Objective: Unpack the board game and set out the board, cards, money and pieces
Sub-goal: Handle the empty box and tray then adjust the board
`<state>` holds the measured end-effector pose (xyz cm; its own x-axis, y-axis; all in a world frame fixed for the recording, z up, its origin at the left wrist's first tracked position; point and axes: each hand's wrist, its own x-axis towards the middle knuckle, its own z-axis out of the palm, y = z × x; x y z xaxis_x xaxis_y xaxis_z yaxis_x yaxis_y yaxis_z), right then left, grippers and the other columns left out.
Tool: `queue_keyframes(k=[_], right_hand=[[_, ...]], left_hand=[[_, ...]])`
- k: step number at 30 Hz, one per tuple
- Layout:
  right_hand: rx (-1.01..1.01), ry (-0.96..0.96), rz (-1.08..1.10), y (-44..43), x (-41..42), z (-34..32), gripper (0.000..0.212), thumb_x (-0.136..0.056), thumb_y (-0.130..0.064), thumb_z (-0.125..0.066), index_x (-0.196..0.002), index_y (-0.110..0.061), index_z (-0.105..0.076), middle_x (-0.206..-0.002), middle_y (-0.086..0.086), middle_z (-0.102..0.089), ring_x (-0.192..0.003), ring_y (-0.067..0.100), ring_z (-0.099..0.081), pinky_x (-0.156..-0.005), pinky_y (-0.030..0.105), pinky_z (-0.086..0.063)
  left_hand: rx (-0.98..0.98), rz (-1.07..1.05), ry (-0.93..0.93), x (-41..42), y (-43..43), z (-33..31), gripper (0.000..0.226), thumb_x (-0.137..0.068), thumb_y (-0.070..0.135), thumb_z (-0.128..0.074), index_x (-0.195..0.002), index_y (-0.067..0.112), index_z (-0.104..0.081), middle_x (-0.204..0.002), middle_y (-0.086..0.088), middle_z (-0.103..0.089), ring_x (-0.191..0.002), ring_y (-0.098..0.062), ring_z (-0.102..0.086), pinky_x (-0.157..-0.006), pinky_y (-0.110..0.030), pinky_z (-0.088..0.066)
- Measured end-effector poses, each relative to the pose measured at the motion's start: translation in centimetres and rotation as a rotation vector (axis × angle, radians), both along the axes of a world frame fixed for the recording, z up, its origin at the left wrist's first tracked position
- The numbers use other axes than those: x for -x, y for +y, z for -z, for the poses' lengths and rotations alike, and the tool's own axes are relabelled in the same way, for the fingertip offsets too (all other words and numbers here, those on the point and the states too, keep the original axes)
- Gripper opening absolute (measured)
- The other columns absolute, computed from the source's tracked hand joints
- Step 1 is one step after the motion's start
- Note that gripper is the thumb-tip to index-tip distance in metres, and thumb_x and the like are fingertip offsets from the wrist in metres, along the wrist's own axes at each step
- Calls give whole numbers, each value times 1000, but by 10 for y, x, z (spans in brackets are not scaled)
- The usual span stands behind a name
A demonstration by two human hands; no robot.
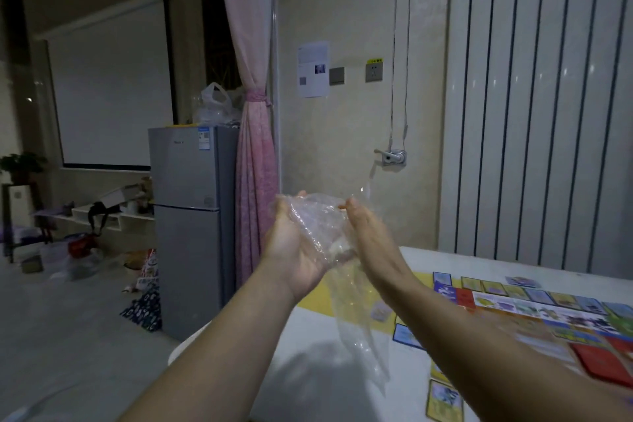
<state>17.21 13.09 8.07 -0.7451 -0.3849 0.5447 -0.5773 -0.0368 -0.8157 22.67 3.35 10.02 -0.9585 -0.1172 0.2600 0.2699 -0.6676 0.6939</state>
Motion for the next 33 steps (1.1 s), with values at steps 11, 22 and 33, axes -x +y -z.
queue_keyframes(k=[11,22,33], right_hand=[[-41,-21,-133,22,6,-18,31,-83,3,-62,-108,-16,-61,-78,3,-68,-61,5,-61,-54,21,-50],[289,-6,18,2,-1,-3,41,-95,-15,-54,-131,-34,-46,-116,-10,-64,-106,4,-61,-95,27,-47],[-391,364,66,-5,-14,39,24,-81,-6,-48,-71,-28,-46,-89,2,-46,-92,23,-41,-78,25,-29]], left_hand=[[27,-231,-37,4,8,8,27,-102,28,-37,-99,14,-60,-88,-7,-66,-71,-18,-65,-59,-32,-56],[27,196,-415,-17,12,39,89,-72,79,-47,-142,27,-34,-141,-21,-38,-120,-50,-45,-89,-66,-39],[-45,-102,-45,-32,-4,60,49,-79,49,-61,-115,15,-60,-116,-13,-65,-114,-32,-59,-102,-51,-40]])
